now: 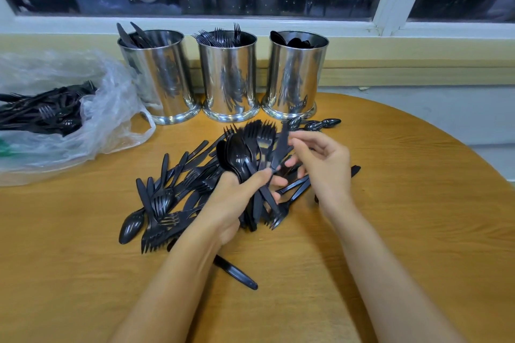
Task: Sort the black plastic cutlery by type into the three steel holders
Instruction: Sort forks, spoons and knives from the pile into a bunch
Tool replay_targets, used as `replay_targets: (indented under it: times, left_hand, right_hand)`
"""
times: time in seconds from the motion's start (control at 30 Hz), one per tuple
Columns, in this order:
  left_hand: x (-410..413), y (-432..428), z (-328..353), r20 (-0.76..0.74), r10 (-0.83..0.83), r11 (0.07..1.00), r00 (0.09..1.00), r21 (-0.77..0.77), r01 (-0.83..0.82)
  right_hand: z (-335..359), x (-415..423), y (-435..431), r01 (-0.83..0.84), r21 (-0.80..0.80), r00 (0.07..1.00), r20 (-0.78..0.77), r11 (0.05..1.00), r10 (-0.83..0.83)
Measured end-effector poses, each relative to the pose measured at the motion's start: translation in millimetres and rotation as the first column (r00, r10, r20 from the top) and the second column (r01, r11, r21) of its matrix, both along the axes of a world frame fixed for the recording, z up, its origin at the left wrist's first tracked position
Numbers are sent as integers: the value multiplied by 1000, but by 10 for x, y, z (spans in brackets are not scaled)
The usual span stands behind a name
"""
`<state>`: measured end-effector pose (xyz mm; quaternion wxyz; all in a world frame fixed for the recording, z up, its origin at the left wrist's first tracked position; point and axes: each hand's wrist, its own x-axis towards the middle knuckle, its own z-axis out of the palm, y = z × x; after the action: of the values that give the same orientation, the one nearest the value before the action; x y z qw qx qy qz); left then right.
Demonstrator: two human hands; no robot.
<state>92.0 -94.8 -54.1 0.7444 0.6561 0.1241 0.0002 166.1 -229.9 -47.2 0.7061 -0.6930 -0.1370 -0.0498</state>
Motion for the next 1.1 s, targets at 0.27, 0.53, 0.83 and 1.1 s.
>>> replay_targets:
  times: [0.27,0.53,0.83,1.1]
  left_hand:
    - [1,49,32,-22,-8,999,1000,43,8]
    - [54,147,0,-39,244,957,969,-153,-247]
    - [82,333,24,-35,458,825,888,-357,-439]
    - [78,290,34,-53,470,813,881,-363,-455]
  right_hand:
    - [-26,12,5,-147,-57,987,-72,988,143]
    - [12,123,-165,-131,-157,991,-16,979,130]
    - [-86,183,-229,-293,-777,918,-65,557,391]
    - [-61,136,-44,-236,-927,901,-97,292,422]
